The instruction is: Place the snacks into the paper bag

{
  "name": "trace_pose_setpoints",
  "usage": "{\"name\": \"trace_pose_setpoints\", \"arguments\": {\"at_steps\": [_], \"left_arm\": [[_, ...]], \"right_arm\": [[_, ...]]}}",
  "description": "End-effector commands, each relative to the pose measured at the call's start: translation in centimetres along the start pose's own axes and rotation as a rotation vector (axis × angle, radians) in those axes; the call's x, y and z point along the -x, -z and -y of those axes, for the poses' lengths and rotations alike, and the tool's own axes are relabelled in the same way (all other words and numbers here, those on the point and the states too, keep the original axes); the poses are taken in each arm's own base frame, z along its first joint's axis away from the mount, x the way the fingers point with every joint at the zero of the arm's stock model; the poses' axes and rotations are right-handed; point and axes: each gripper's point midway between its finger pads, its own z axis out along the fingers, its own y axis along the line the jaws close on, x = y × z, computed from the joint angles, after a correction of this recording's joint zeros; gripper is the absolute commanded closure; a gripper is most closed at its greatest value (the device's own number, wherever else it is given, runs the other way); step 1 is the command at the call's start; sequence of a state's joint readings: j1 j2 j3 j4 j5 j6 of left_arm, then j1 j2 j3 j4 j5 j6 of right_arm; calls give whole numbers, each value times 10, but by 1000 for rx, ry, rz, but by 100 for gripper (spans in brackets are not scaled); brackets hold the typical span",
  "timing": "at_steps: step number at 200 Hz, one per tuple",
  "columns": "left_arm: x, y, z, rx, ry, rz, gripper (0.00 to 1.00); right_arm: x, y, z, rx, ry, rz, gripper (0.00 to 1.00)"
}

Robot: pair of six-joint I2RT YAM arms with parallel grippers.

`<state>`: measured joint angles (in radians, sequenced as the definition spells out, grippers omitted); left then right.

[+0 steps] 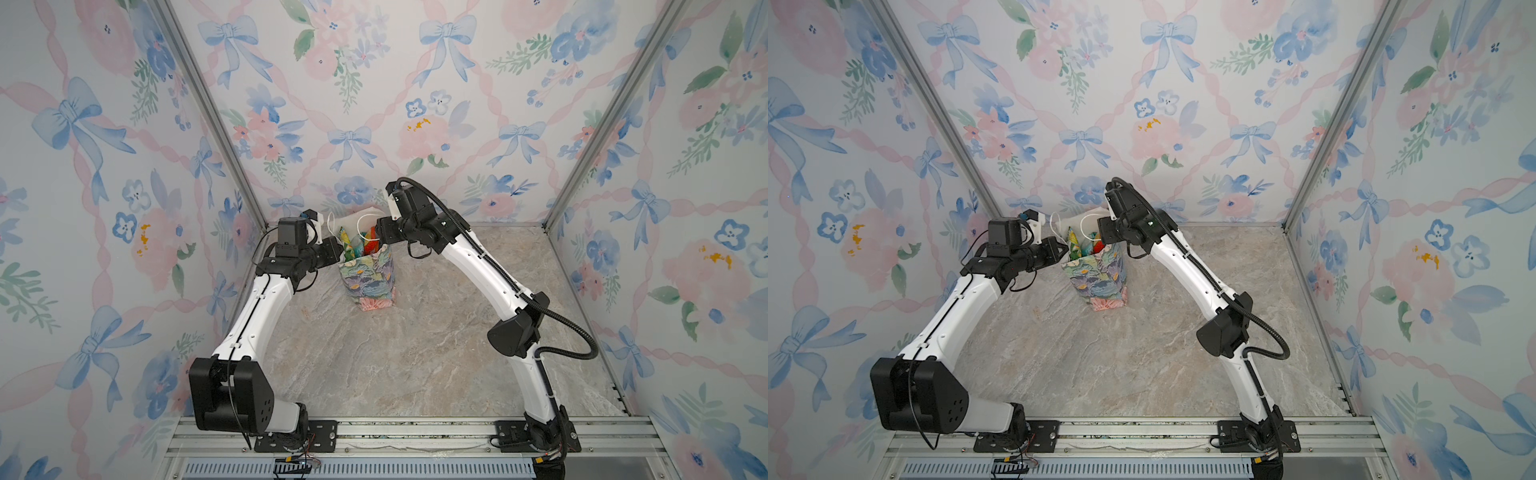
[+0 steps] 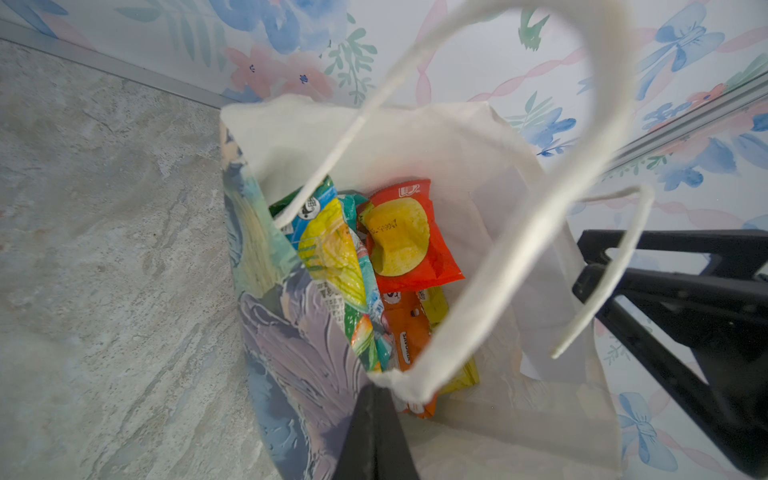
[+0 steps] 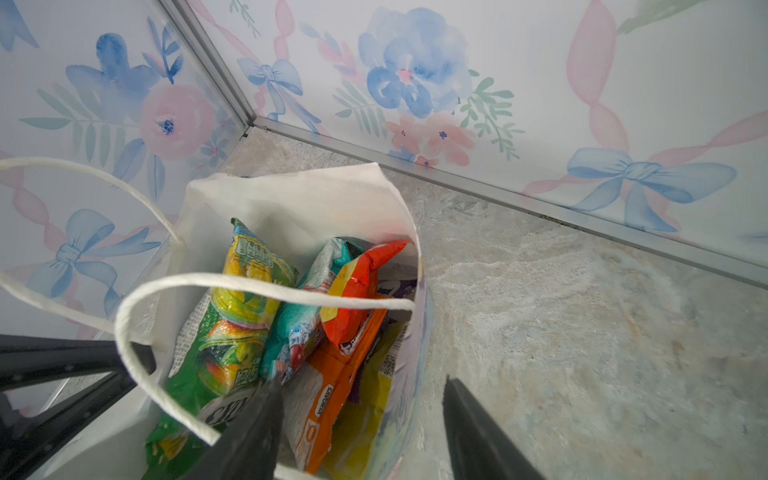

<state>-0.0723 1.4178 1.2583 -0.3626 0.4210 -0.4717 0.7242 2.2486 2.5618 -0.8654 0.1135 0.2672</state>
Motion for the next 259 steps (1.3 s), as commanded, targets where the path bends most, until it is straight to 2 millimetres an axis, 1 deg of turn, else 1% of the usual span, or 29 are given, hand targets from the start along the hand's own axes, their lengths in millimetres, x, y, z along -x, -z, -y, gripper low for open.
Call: {"name": "trace_pose_setpoints", "arguments": {"at_steps": [1,24,42,86,99,112,135,152,192,229,247,259], "left_arm": [[16,5,21,-61,-48,40,100],[15,3,22,-63,-51,37,100],[14,3,24,-68,-55,34,100],[16,3,35,-99,-69,31,100],[16,3,39,-108,-73,30,100],[17,3,43,-115,-82,31,100],[19,3,52,-127,-98,37,100],[23,5,60,-142,-110,45,100],[34,8,83,-177,-145,69,100],[46,6,100,-208,-171,85,100],[42,2,107,-224,-179,71,100],[36,-1,112,-229,-188,59,100]], "right_arm": [[-5,-11,24,-64,13,-24,37],[-8,-19,28,-61,10,-40,39],[-9,-23,26,-48,13,-43,42],[-11,-30,19,-13,8,-52,55],[-11,-29,18,-8,6,-51,62],[-9,-26,16,4,3,-48,72],[-1,-16,11,29,-4,-27,90],[6,-8,7,52,-14,-8,100],[21,11,-9,108,-16,40,100],[34,32,-16,124,-9,84,100],[36,39,-17,124,-5,91,100],[36,42,-16,121,-3,95,100]]}}
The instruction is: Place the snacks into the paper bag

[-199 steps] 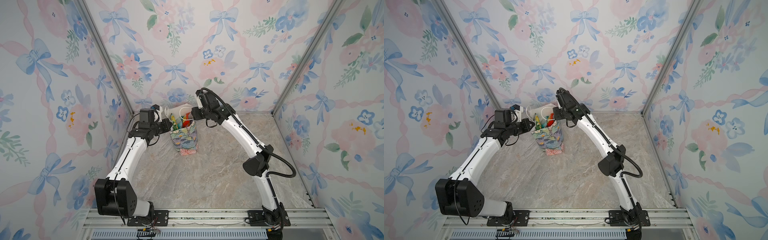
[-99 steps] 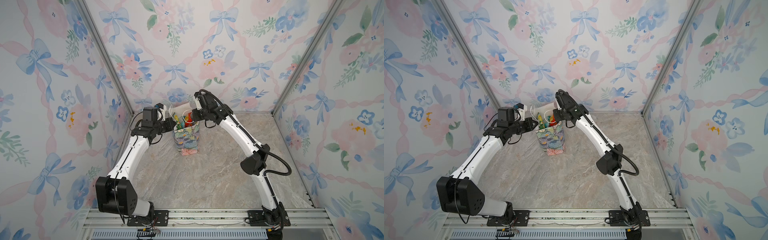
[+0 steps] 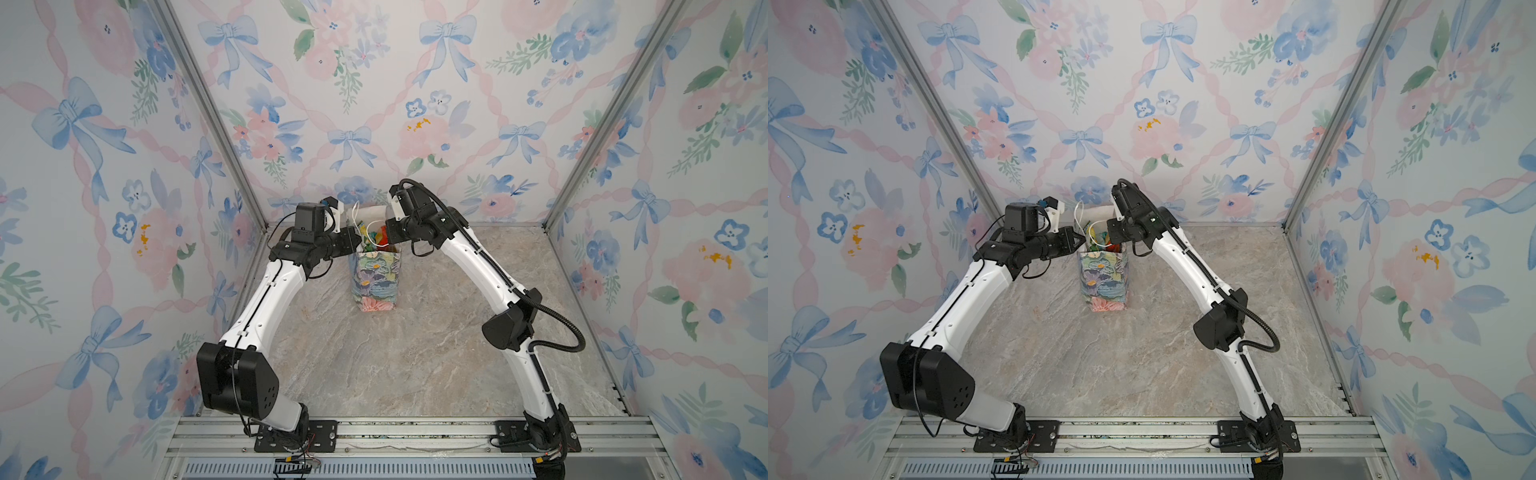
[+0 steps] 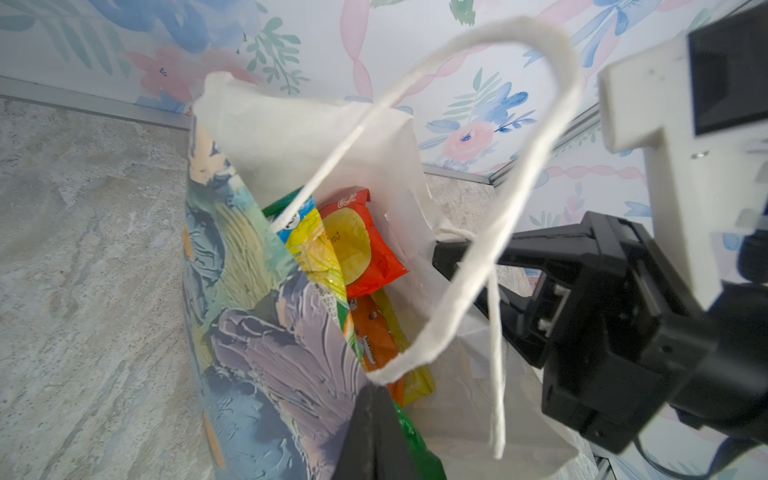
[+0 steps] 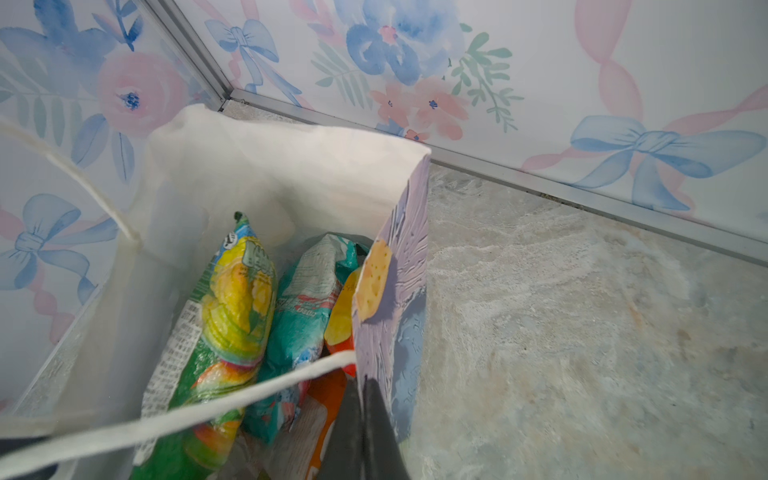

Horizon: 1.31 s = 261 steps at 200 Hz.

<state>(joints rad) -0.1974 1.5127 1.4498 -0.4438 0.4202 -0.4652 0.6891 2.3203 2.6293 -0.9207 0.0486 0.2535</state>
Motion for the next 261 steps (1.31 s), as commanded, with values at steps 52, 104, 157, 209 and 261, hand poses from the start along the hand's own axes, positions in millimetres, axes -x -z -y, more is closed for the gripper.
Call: {"name": "trace_pose_setpoints", "arguments": {"at_steps": [52,104,157,209,261], "left_arm": [[22,9,72,-160,-160,101,100],[-3,-10,38,-59,-142,52,100],[0,-12,40,-63,-148,54,100],[-3,-6,41,-71,-142,55,60],[0,6,50,-91,-153,77,39]], "right_arm": [[44,71,-30,99,4,172,100],[31,65,-22,86,-14,137,98],[17,69,-7,76,-58,132,72],[18,89,6,86,-104,171,42],[20,111,22,80,-136,219,29]]}}
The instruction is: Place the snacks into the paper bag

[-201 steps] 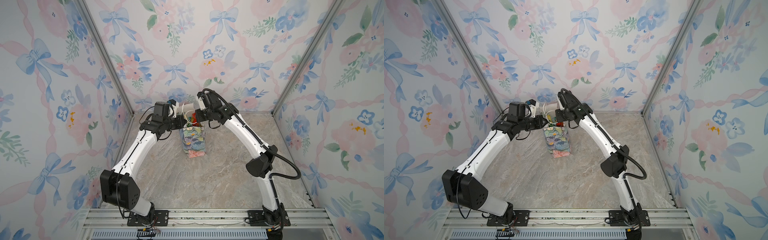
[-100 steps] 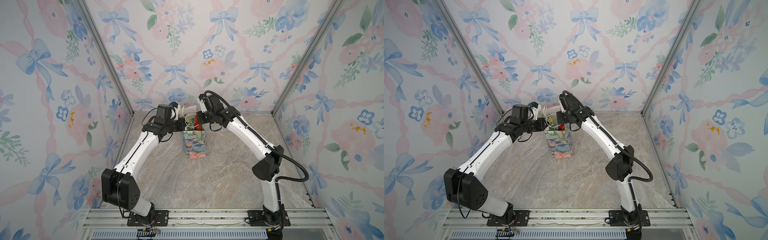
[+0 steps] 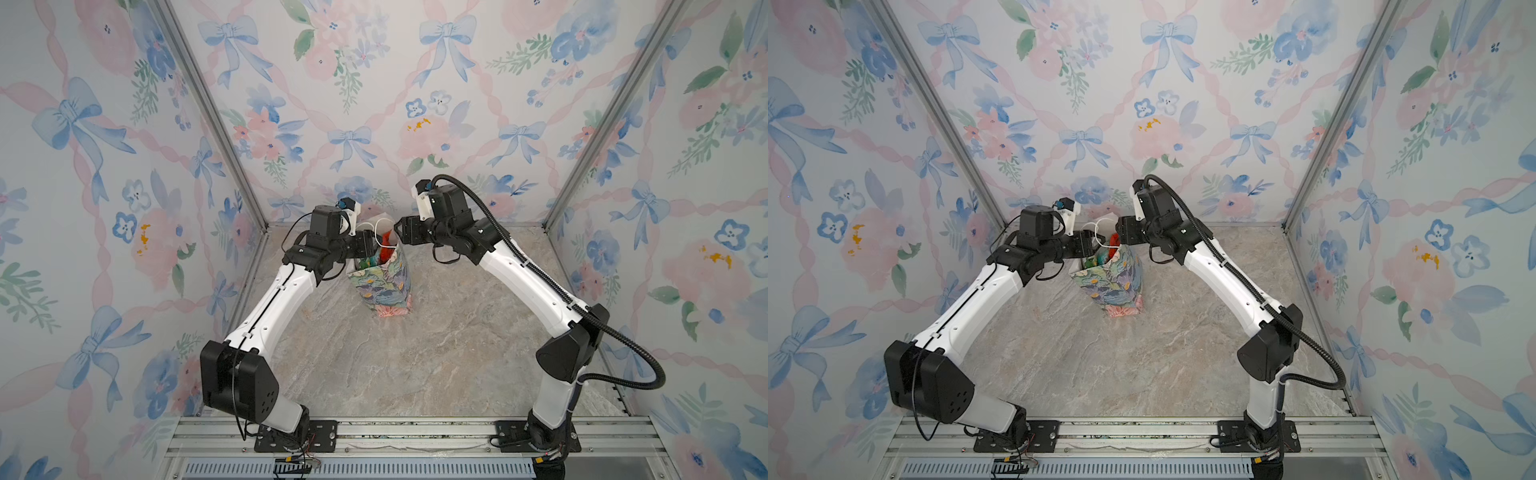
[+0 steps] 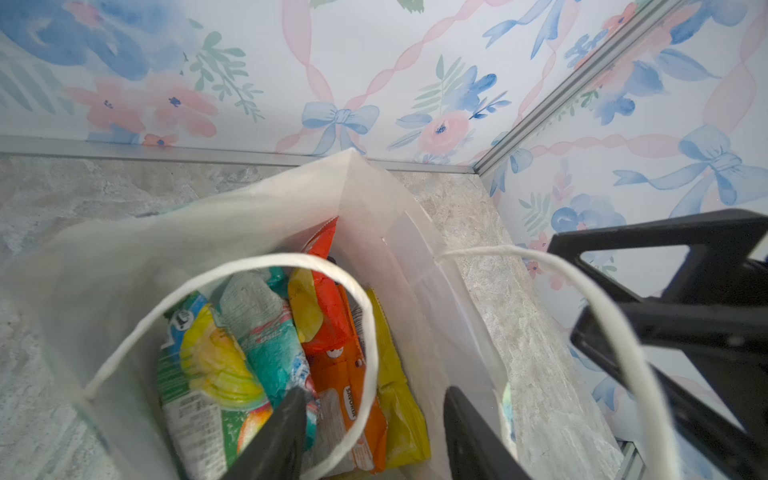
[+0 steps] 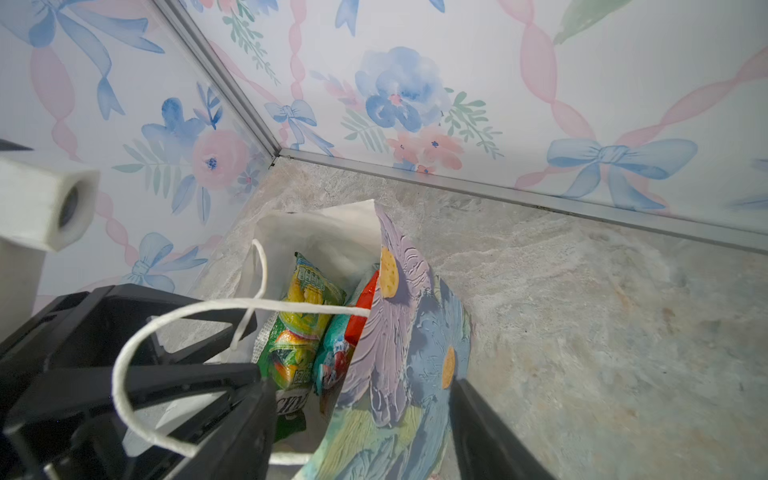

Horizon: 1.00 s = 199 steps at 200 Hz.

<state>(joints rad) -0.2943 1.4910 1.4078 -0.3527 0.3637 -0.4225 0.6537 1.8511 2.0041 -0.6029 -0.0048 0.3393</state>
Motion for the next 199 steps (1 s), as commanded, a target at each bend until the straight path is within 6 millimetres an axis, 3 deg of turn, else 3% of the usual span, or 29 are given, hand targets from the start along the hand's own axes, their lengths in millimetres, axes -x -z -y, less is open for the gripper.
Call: {"name": "trace_pose_setpoints", "arguments": {"at_steps": [1,35,76,155,169,175,199], "left_arm": [[12,16,18,-48,-37,48,38],[19,30,22,-39,-51,87,18],[24,46,25,-22,-64,129,2],[13,62,-12,174,-54,145,2],[16,72,-14,199,-55,173,2],[18,78,-15,214,-60,192,2],[40,117,-9,257,-125,341,2]], "right_arm": [[19,22,5,13,-25,73,29],[22,34,16,2,-39,92,26],[21,42,26,-13,-51,102,22],[17,50,36,-10,-73,102,18],[14,48,39,-12,-73,95,16],[19,59,38,-8,-69,116,15],[15,65,53,-30,-75,116,10]]}}
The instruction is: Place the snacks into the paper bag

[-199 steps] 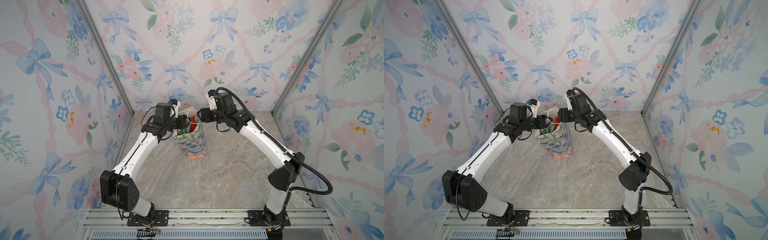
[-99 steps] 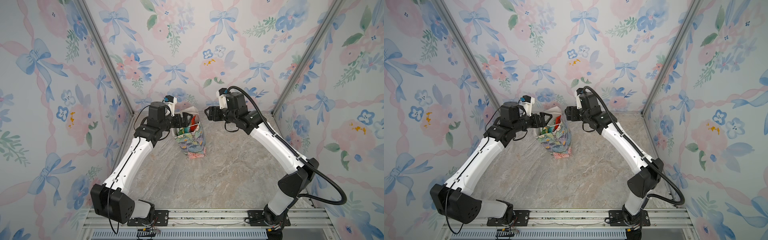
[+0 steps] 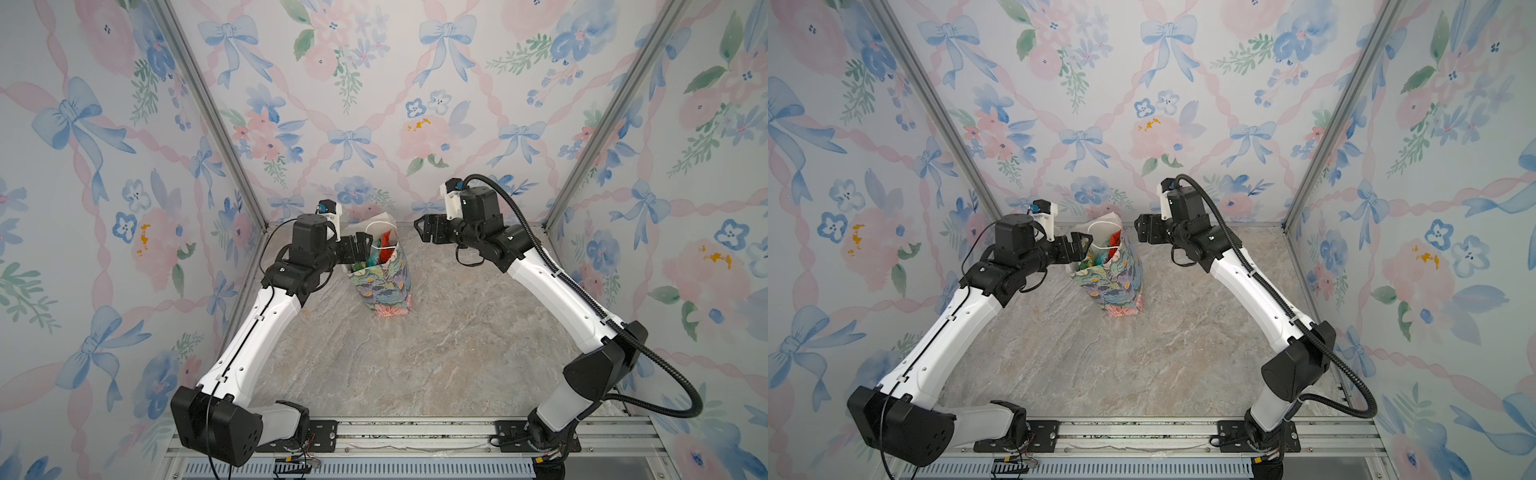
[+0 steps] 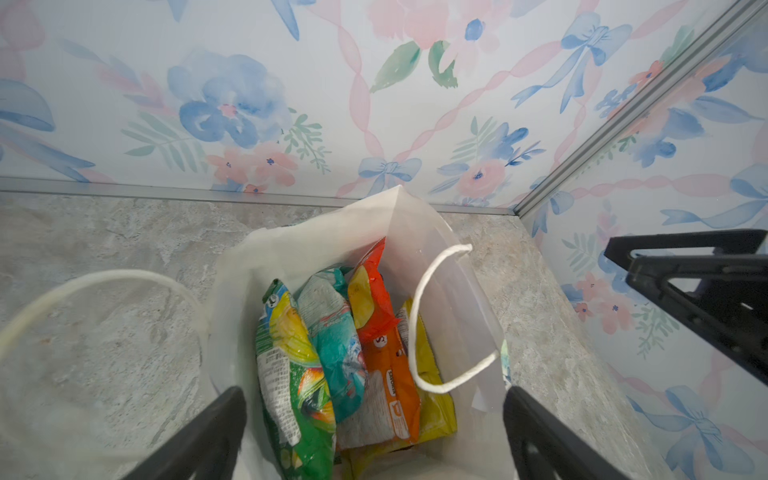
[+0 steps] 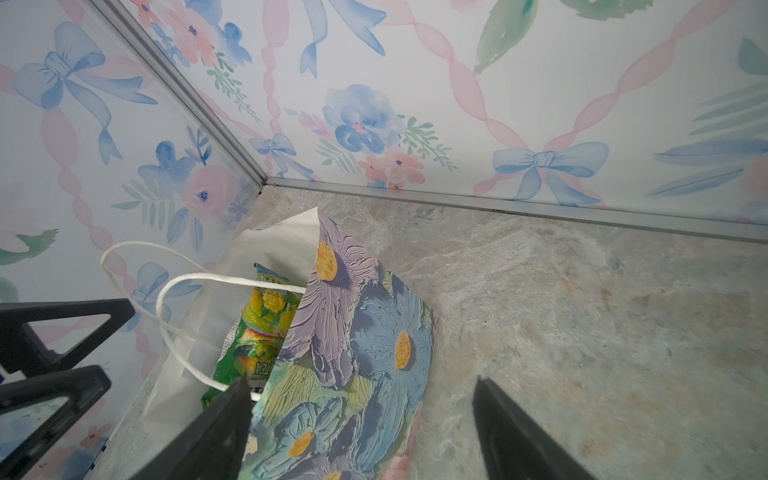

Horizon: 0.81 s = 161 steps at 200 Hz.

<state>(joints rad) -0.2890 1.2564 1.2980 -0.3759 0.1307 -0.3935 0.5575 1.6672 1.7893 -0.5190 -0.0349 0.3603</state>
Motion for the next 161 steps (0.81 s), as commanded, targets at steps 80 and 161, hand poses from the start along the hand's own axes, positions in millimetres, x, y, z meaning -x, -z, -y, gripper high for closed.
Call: {"name": "trace_pose_setpoints", "arguments": {"at_steps": [80,161], "left_arm": [[16,133,-62,299,-99,613,2],[-102,75,-170,479,-98,535,2]], "right_arm": [[-22,92,110,-270,80,210,3],[-134,117,231,-627,172,303,4]]}}
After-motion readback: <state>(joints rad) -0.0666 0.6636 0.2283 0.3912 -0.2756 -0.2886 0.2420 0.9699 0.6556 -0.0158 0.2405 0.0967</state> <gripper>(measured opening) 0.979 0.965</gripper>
